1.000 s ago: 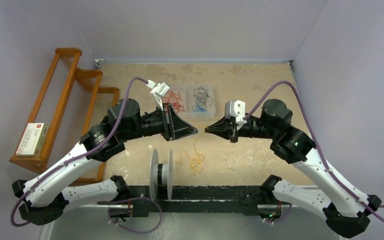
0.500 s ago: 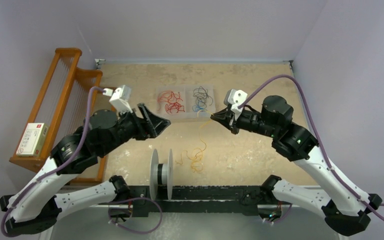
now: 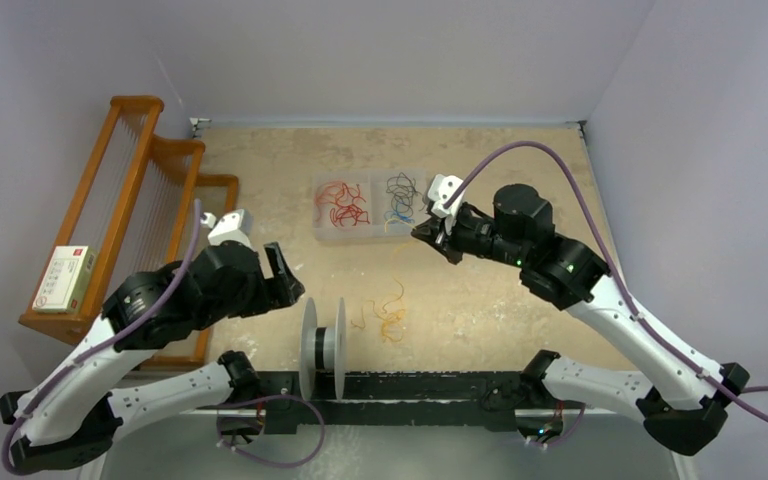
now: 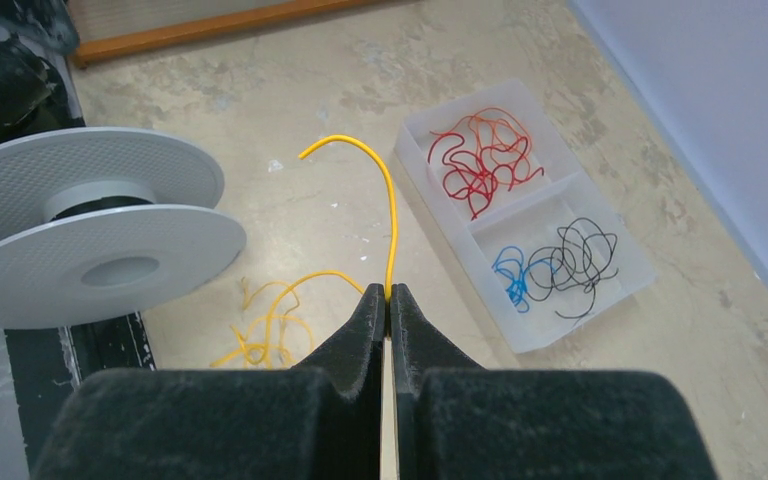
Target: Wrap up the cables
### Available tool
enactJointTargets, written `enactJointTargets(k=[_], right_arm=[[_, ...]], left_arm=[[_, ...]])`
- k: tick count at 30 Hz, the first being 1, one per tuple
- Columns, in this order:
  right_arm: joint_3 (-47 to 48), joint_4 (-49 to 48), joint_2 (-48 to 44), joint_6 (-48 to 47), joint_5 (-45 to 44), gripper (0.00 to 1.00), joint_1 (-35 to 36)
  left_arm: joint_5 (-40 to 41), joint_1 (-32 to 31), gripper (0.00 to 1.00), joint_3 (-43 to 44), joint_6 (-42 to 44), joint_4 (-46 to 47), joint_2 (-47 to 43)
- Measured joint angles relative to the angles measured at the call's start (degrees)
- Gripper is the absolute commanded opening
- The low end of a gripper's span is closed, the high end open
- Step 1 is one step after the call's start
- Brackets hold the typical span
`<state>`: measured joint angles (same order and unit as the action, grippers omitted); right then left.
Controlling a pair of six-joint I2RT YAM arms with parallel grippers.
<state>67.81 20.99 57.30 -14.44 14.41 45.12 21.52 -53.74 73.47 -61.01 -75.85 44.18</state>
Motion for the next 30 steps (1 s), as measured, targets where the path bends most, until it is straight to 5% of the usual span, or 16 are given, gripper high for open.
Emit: enactJointTargets(k=[13, 26, 30], right_arm=[[-2.14, -1.38, -1.84, 0.00, -0.31, 0.00, 0.22], [-2.49, -1.62, -2.32, 0.02, -0.46, 0.00, 0.22], [-2.49, -1.62, -2.29, 0.02, -0.46, 0.00, 0.22]], left_arm=[[-9.16, 0.00, 0.64, -12.59, -0.46, 0.39, 3.74], [-11.69, 0.00, 0.04, -12.98, 3.13, 3.32, 9.73], [-11.08, 0.00, 0.00, -12.35, 4.57, 1.68, 10.38]])
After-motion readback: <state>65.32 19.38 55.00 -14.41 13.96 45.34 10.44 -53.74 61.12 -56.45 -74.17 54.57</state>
